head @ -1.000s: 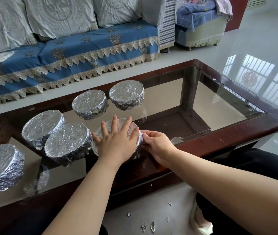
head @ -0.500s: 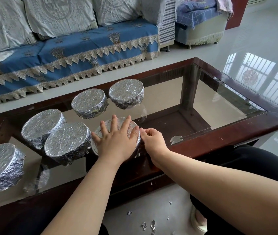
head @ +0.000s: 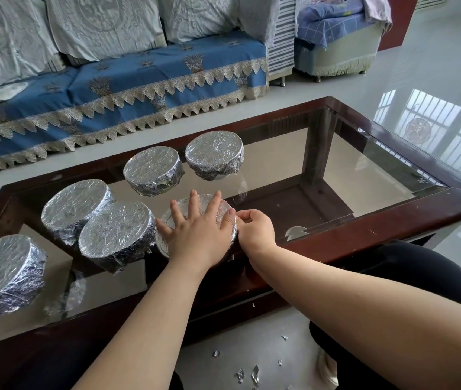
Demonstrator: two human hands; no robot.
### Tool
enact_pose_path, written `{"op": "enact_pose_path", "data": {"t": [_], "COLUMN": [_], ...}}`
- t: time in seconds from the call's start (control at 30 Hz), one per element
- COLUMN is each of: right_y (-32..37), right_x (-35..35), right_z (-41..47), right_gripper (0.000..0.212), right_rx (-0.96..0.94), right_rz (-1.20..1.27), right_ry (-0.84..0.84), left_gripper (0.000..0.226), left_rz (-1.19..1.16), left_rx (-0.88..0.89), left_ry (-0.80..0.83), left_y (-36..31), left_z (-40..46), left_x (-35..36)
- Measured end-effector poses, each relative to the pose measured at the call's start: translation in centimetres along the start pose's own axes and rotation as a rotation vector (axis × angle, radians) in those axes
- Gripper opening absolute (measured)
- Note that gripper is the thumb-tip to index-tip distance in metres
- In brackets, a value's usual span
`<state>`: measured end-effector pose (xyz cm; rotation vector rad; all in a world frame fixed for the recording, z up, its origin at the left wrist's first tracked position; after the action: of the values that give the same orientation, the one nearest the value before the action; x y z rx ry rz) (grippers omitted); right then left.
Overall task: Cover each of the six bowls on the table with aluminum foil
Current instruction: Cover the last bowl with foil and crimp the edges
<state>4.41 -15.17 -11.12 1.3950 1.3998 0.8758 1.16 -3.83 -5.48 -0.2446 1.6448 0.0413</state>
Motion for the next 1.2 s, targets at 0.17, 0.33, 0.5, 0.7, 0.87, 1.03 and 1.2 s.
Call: {"op": "enact_pose_path", "data": {"t": [0.17, 0.33, 0.5, 0.7, 0.87, 1.03, 1.2], "right_y": [0.4, 1.2, 0.0, -1.2, -0.1, 2.6, 3.5], "right_x": [-0.4, -1.0, -0.5, 1.2, 1.2, -0.4, -1.7], "right_z": [0.1, 0.0, -1.1, -1.9, -2.5, -2.1, -0.1], "right_gripper": [0.019, 0.041, 0.043, 0.082, 0.045, 0.043, 0.036], "right_rx": [-0.1, -0.043, 0.108, 0.224, -0.04, -0.231, -0.122], "right_rz": [-0.195, -0.212, -0.074, 0.162, 0.096, -0.108, -0.161], "right_ry": [0.006, 0.067, 0.201, 0.27, 0.219, 0.279, 0.302], "left_gripper": [0.062, 0.062, 0.061, 0.057, 0.06, 0.079, 0.105], "left_rz": [-0.002, -0.011, -0.024, -0.045, -0.033, 0.046, 0.139], "left_rx": [-0.001, -0.006, -0.008, -0.018, -0.026, -0.013, -0.004], "left_ry": [-0.002, 0.001, 0.005, 0.009, 0.033, 0.081, 0.046], "left_y": [-0.1, -0.1, 0.0, 0.0, -0.1, 0.9, 1.0], "left_z": [-0.2, -0.2, -0.1, -0.2, -0.1, -0.1, -1.1], "left_x": [-0.1, -0.1, -0.2, -0.2, -0.3, -1.3, -1.4]}}
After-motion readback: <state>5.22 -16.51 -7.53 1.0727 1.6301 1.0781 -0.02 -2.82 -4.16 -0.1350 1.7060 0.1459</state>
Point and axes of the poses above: each hand's wrist, its own z-axis towards the middle knuckle, its own x-axis out of the palm, y = z × x, the point moved 4 cm from there along z, towards the middle knuckle, and after that the axes turned 2 degrees about x, right-handed, at the moved point
